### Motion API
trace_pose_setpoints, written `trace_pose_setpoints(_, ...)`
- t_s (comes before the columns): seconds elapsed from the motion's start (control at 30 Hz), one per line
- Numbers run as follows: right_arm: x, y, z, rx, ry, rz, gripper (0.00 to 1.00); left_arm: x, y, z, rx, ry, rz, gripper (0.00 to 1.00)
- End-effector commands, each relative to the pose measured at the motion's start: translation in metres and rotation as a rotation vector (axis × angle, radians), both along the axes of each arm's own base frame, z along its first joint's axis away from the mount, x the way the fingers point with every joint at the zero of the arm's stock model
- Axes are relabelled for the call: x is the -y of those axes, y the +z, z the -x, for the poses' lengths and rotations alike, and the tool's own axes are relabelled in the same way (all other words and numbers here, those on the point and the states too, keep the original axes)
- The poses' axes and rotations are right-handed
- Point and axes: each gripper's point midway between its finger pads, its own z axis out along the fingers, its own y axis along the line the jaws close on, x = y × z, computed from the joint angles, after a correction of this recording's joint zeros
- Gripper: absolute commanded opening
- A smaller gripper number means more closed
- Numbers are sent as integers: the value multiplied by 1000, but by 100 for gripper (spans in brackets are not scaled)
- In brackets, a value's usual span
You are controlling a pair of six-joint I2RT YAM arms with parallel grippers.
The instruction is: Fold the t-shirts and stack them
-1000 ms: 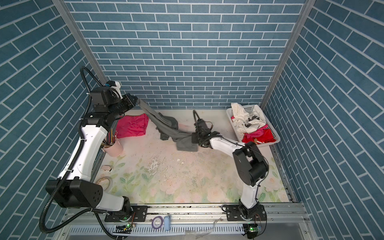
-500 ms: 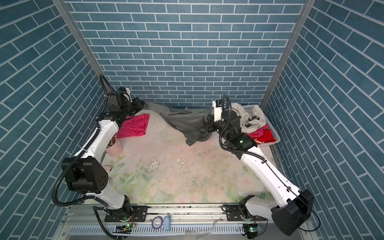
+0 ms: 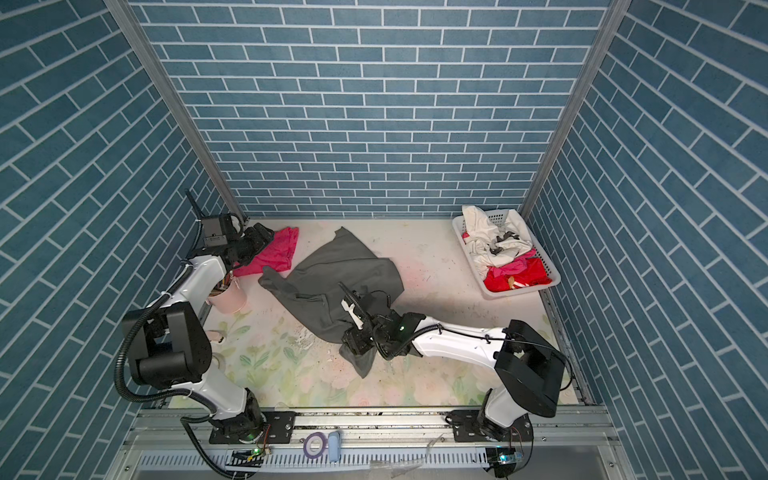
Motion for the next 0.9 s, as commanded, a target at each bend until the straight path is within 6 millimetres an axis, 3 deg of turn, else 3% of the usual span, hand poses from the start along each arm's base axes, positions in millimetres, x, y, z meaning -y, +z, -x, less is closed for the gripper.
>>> trace_pose_setpoints(0.0, 27, 50, -35, 55, -108, -70, 78, 21, 32, 17, 58, -60, -26, 88)
trace_pose_setpoints(0.1, 68, 56, -81, 53, -243, -85, 91, 59, 25, 39, 36, -159, -11, 88)
trace_pose_setpoints(0.17, 88, 49, -111, 33, -322, -65, 92, 90, 13, 56, 17, -225, 5, 88)
trace_pose_setpoints(0.23, 101, 34, -142, 37, -376, -18, 93, 123, -5, 76, -15, -285, 43, 88)
trace_pose_setpoints(0.33, 114, 3, -182, 38, -428, 83, 93, 156, -30, 100, -53, -332, 100, 88)
trace_pose_setpoints(0.43, 115, -24, -215, -6, -439, 155, 93, 168, -53, 116, -101, -348, 89, 88)
trace_pose_setpoints(0.53, 102, -47, -235, -7, -402, 173, 92, 169, -75, 126, -171, -360, 39, 88)
trace_pose_setpoints(0.67, 87, -71, -248, -16, -360, 175, 89, 169, -97, 132, -239, -381, 1, 88)
trace_pose_setpoints(0.87, 72, -90, -251, -38, -312, 137, 67, 162, -120, 125, -335, -402, -94, 88)
